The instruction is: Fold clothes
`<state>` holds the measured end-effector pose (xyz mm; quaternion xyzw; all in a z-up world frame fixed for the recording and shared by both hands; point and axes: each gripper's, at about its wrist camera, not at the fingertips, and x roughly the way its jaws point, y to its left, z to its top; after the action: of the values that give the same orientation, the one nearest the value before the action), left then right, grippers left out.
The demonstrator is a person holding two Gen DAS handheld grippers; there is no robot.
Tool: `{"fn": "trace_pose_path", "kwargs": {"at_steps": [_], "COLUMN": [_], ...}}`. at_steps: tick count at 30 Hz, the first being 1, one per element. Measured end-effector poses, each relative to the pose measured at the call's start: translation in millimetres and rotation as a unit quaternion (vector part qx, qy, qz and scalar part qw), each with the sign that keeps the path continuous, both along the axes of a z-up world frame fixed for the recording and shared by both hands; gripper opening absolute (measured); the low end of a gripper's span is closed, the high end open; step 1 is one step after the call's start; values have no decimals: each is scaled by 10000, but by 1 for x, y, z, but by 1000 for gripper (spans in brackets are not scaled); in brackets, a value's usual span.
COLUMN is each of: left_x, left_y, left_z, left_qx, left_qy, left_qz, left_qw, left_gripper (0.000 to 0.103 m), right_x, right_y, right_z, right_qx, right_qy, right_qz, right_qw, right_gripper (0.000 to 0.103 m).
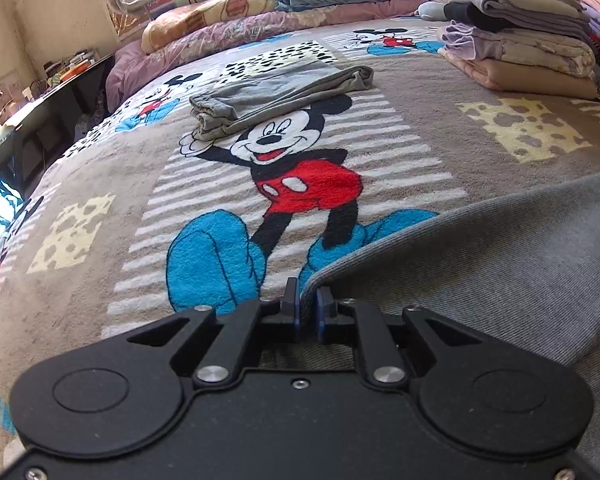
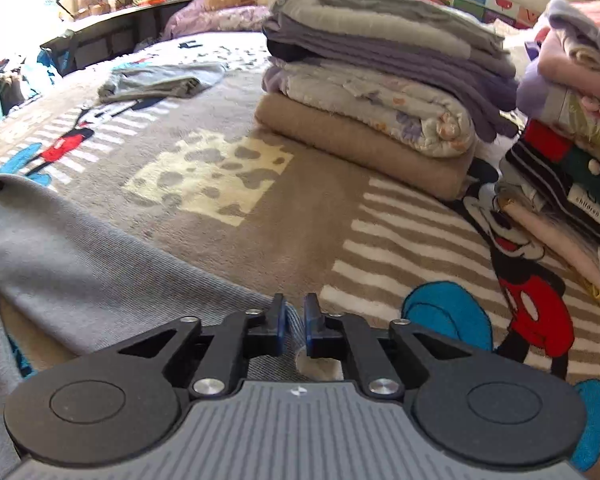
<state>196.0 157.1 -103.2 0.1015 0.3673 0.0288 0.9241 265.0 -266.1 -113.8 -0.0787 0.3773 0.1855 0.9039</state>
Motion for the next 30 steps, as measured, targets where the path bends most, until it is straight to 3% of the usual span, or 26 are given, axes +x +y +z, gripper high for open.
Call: {"fn": "trace_pose_path", "kwargs": {"at_steps": [1, 3, 4, 6, 10, 13, 14, 15, 16, 18, 19, 22, 25, 28, 29, 30], "left_x": [-3, -11, -16, -27, -40, -47, -51, -55, -59, -64, -67, -65, -55, -39, -33, -28], "left_y": [3, 12, 18, 32, 54, 65, 70, 76, 83, 96, 99, 98, 95, 96, 98, 99], "left_z": [4, 12, 16, 23, 30, 34, 37, 40, 42, 48, 50, 51, 36, 13, 6, -2], "left_qx": [-150, -523, -797, -1354, -2291, -2924, -3194, -3481, -3708, -4034, -3955, -3295, -2946, -3010, -3145, -3278], "left_qy": [-7, -75, -117, -196, -347, -534, -654, -823, -953, -1119, -1167, -952, -607, -271, -166, -60], "left_qz": [39, 129, 185, 289, 419, 453, 426, 446, 498, 619, 710, 813, 754, 762, 796, 829], "left_qw": [9999, 9985, 9966, 9902, 9719, 9537, 9444, 9328, 9225, 9060, 9083, 9358, 9507, 9502, 9458, 9411], "left_gripper": [13, 15, 15, 16, 18, 21, 40, 68, 75, 75, 75, 75, 73, 61, 51, 30], "right_x": [3, 0, -3, -11, -25, -33, -35, -35, -35, -33, -31, -25, -19, -13, -11, -10], "right_y": [-1, -18, -31, -50, -87, -88, -86, -83, -80, -74, -72, -63, -58, -56, -55, -52], "right_z": [-3, 4, 5, 3, -17, -24, -25, -26, -26, -26, -25, -26, -29, -31, -32, -34], "right_qx": [-13, 596, 1017, 1518, 2718, 2916, 2904, 2906, 2920, 2942, 2941, 2891, 2884, 2975, 3014, 3051], "right_qy": [19, -42, -14, 139, 691, 765, 763, 768, 777, 790, 802, 804, 772, 763, 765, 787], "right_qz": [-147, -507, -700, -992, -1362, -1340, -1299, -1253, -1205, -1155, -1135, -1073, -1079, -1166, -1200, -1194], "right_qw": [9999, 9969, 9924, 9833, 9502, 9440, 9450, 9455, 9456, 9454, 9456, 9479, 9483, 9445, 9428, 9415], "right_gripper": [29, 37, 52, 66, 66, 67, 67, 67, 68, 68, 69, 69, 69, 65, 59, 49]}}
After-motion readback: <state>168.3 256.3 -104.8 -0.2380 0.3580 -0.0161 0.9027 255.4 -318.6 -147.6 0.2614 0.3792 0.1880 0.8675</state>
